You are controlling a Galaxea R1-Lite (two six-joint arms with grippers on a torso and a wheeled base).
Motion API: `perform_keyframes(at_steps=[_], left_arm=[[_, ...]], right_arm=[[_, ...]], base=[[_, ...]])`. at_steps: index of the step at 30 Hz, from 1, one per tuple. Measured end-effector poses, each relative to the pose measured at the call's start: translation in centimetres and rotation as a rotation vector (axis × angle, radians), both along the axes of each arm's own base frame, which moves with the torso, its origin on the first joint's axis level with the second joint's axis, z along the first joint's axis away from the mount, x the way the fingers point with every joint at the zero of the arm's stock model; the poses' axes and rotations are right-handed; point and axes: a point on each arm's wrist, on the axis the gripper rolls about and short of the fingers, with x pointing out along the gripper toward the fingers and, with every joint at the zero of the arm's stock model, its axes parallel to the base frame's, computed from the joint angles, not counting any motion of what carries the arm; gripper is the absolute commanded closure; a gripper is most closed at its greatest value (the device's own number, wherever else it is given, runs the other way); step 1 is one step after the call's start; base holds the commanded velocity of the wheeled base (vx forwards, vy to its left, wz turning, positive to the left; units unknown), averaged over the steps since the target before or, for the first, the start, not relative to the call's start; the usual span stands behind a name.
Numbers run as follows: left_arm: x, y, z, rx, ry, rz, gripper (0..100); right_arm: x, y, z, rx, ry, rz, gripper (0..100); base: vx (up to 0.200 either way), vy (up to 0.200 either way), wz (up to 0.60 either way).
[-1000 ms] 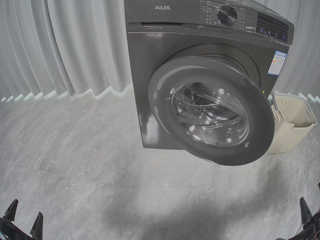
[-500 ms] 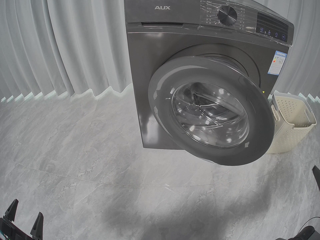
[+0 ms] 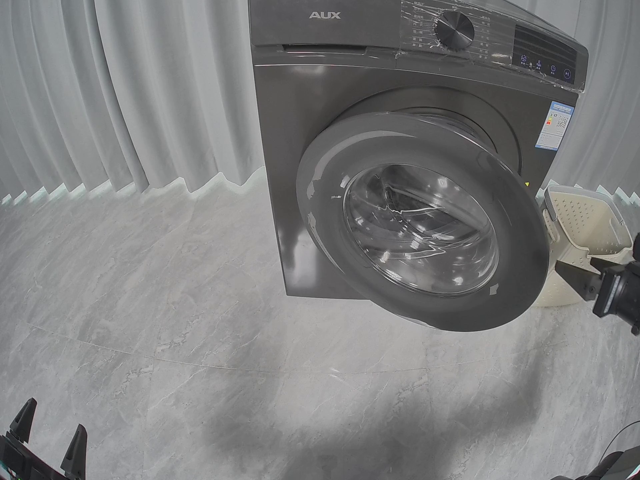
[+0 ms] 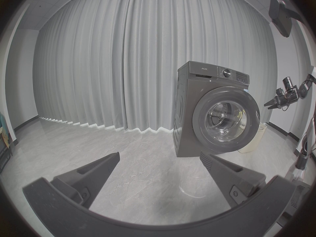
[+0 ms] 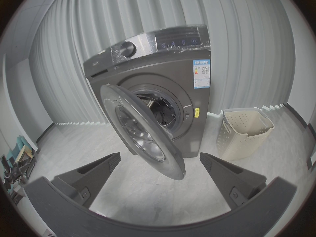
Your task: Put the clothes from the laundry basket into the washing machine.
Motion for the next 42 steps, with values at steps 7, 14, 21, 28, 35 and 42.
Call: perform_keyframes(at_steps=[7, 14, 21, 28, 35, 42], left_arm=[[0.0, 0.0, 0.0, 0.000, 0.000, 0.000, 0], [0.0, 0.0, 0.0, 0.000, 0.001, 0.001, 0], [0.0, 0.0, 0.0, 0.000, 0.001, 0.002, 0], [0.0, 0.0, 0.0, 0.000, 0.001, 0.002, 0], [0.0, 0.0, 0.0, 0.000, 0.001, 0.003, 0], [0.0, 0.0, 0.0, 0.000, 0.002, 0.003, 0]], right_arm=[[5.0, 0.0, 0.1, -0.026, 0.061, -0.101, 0], [8.9, -2.0, 1.7, -0.026, 0.023, -0.230, 0], [9.7, -4.3, 1.5, -0.044, 0.034, -0.294, 0], [7.4, -3.4, -0.3, -0.045, 0.084, -0.150, 0], [5.6, -0.9, -1.3, -0.050, 0.101, 0.010, 0], [4.5, 2.3, -1.6, -0.009, 0.037, 0.177, 0]], base=[[0.000, 0.000, 0.00], [0.000, -0.114, 0.00], [0.000, -0.200, 0.00], [0.000, -0.029, 0.00], [0.000, -0.114, 0.00], [0.000, -0.200, 0.00]])
